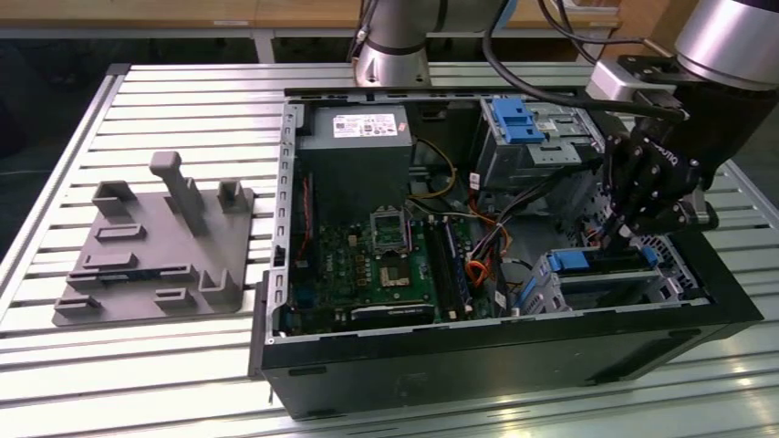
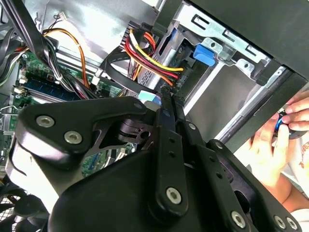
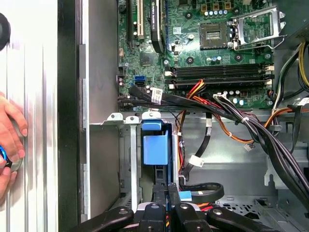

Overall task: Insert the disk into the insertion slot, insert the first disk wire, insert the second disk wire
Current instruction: 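Insert the second disk wire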

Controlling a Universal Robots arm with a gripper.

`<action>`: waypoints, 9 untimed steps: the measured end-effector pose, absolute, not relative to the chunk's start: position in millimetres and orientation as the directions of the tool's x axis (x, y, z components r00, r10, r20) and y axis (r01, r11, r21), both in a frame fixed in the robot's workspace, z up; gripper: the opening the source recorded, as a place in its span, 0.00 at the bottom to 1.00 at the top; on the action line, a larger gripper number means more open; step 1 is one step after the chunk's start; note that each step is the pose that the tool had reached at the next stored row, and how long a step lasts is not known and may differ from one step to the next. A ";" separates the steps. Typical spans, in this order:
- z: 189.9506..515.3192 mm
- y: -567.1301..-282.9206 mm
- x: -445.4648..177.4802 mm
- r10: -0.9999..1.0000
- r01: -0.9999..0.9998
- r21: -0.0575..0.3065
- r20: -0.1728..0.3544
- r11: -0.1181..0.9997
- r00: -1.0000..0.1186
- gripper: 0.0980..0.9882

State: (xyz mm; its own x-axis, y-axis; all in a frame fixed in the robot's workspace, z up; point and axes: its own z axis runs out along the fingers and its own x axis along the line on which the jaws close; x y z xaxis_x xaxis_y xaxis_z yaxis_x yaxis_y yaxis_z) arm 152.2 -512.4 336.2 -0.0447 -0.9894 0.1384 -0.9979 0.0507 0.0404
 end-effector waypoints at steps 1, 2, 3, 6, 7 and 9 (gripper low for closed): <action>336.2 -512.7 152.2 -0.989 -0.998 0.040 0.138 0.051 -0.045 0.05; 336.2 -512.7 152.2 -0.989 -0.998 0.040 0.138 0.051 -0.045 0.05; 336.2 -513.0 152.2 -0.989 -0.998 0.040 0.138 0.051 -0.045 0.05; 336.0 -513.2 152.2 -0.989 -0.998 0.040 0.138 0.051 -0.045 0.05; 336.0 -513.4 152.3 -0.989 -0.998 0.040 0.138 0.051 -0.045 0.05; 336.0 -513.8 152.6 -0.989 -0.998 0.040 0.138 0.051 -0.045 0.05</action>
State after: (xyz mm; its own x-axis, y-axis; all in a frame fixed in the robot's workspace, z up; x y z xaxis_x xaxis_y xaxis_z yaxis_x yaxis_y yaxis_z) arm 152.6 -513.8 336.0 -0.0447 -0.9894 0.1379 -0.9979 0.0507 0.0404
